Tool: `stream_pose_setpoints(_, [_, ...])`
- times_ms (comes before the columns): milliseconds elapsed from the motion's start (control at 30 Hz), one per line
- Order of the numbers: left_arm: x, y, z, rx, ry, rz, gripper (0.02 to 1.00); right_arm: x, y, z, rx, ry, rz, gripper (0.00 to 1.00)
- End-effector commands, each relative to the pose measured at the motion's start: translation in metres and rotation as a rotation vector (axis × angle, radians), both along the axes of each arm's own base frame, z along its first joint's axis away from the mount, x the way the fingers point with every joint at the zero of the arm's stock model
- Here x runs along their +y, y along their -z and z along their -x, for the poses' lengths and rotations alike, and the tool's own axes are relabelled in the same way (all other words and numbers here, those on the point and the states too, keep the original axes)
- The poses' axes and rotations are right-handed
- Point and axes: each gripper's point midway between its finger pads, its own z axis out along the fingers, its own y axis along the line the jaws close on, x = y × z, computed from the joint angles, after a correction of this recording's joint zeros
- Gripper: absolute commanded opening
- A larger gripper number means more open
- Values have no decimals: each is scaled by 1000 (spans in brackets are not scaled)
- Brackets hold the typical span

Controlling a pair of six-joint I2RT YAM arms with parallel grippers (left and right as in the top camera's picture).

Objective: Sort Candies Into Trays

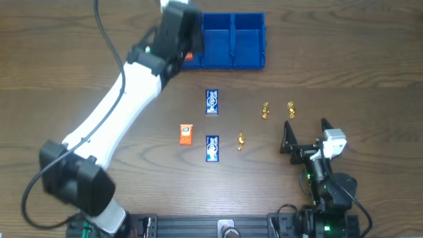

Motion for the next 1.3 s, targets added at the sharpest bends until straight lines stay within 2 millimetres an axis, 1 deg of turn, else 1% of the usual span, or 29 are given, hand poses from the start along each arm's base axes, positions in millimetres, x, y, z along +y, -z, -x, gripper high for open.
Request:
stream_pose_setpoints(33, [13,59,-46,132,-60,-47,292,-2,1,0,1,10,-9,998])
stream_pose_setpoints(100, [17,85,-53,179,-65,-39,294,-2,1,0,1,10,-9,998])
stream_pose_setpoints(133, [20,93,-55,197,-66,-37,294,-2,1,0,1,10,-9,998])
stream_pose_setpoints(233, [23,111,-57,229,-66,-45,303,-2,1,0,1,10,-9,998])
stream_pose_setpoints(267, [23,115,-57,235,-67,-46,327,-2,1,0,1,10,-9,998])
stream_pose_setpoints(300, [23,118,-57,240,-65,-47,393,-2,1,0,1,10,-9,998])
stream_pose_setpoints(333, [23,118,-57,240,-62,-49,435,-2,1,0,1,10,-9,998])
stream_pose_setpoints(367, [23,118,-57,239,-59,-52,566,-2,1,0,1,10,-9,998])
stream_pose_setpoints(400, [23,113,-56,236,-57,-48,726,-2,1,0,1,10,-9,998])
stream_pose_setpoints(433, [24,104,-52,235,-56,-47,801,-2,1,0,1,10,-9,998])
stream_pose_setpoints(467, [24,94,-46,233,-54,-48,838,-2,1,0,1,10,-9,998])
stream_pose_setpoints(500, [25,81,-38,229,-57,-53,853,-2,1,0,1,10,-9,998])
stream_pose_setpoints(567, [23,44,-8,184,-47,-52,882,-2,1,0,1,10,-9,998])
stream_pose_setpoints(600, [21,31,13,154,-41,-40,899,-2,1,0,1,10,-9,998])
stream_pose_setpoints(633, [17,26,36,138,-16,-28,906,-2,1,0,1,10,-9,998])
stream_pose_setpoints(667, [12,32,66,137,10,-19,908,-2,1,0,1,10,-9,998])
stream_pose_setpoints(700, [9,48,92,152,21,-17,908,-2,1,0,1,10,-9,998])
stream_pose_setpoints(767, [7,88,128,220,24,-38,908,-2,1,0,1,10,-9,998])
stream_pose_setpoints(800, [8,106,140,258,23,-48,899,-2,1,0,1,10,-9,998])
stream_pose_setpoints(833, [10,130,154,309,16,-64,888,-2,1,0,1,11,-9,998])
stream_pose_setpoints(900, [16,162,173,376,8,-74,882,-2,1,0,1,10,-9,998])
stream_pose_setpoints(933, [19,181,186,424,3,-64,879,-2,1,0,1,10,-9,998])
stream_pose_setpoints(967, [23,194,196,461,-9,-59,875,-2,1,0,1,10,-9,998])
stream_pose_setpoints(1000, [26,203,203,483,-27,-61,866,-2,1,0,1,10,-9,998])
stream_pose_setpoints(1067, [27,217,213,504,-27,-72,860,-2,1,0,1,10,-9,998])
stream_pose_setpoints(1200, [17,231,217,517,3,-92,847,-2,1,0,1,10,-9,998])
stream_pose_setpoints(1300, [17,239,222,543,9,-111,838,-2,1,0,1,10,-9,998])
